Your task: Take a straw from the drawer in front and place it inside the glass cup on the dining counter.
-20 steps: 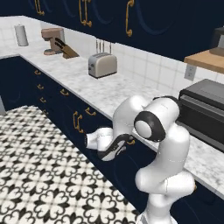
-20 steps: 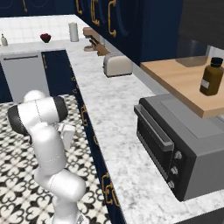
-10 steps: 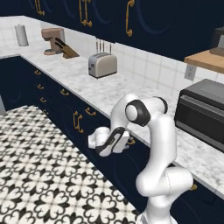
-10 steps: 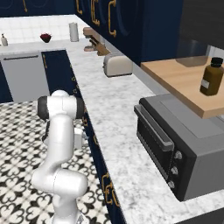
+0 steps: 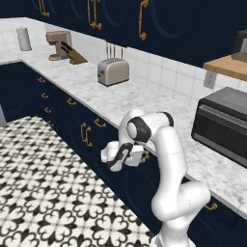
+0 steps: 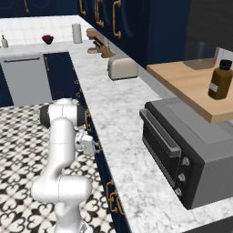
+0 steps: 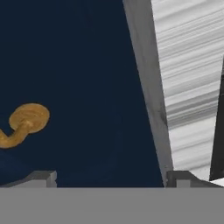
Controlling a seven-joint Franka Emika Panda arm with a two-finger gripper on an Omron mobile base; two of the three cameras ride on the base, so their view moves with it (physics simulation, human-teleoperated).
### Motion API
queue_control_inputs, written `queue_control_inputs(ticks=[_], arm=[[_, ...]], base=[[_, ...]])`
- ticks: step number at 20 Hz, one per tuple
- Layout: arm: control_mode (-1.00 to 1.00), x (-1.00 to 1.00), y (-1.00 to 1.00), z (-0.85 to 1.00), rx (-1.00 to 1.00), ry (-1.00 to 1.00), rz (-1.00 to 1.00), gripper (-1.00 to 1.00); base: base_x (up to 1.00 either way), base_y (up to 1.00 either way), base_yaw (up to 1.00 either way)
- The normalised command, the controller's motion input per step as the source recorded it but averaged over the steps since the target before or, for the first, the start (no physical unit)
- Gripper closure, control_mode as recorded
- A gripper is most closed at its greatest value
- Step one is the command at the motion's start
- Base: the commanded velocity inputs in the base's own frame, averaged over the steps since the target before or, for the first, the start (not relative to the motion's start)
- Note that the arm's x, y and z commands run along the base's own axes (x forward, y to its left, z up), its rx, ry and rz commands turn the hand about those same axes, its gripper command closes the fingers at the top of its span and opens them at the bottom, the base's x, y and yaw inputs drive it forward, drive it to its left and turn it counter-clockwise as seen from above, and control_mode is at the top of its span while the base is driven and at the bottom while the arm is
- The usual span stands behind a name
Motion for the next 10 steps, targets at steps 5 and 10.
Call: queue_control_inputs(ticks=[5,10], arm=[[-1.0,0.07,-0.13,-0.18,0.0,0.04,0.13,-1.0],[-1.0,0.23,0.0,-0.14,0.07,0.16,0.13,-1.0]], base=[[0.0,0.0,0.0],[0.0,0.0,0.0]])
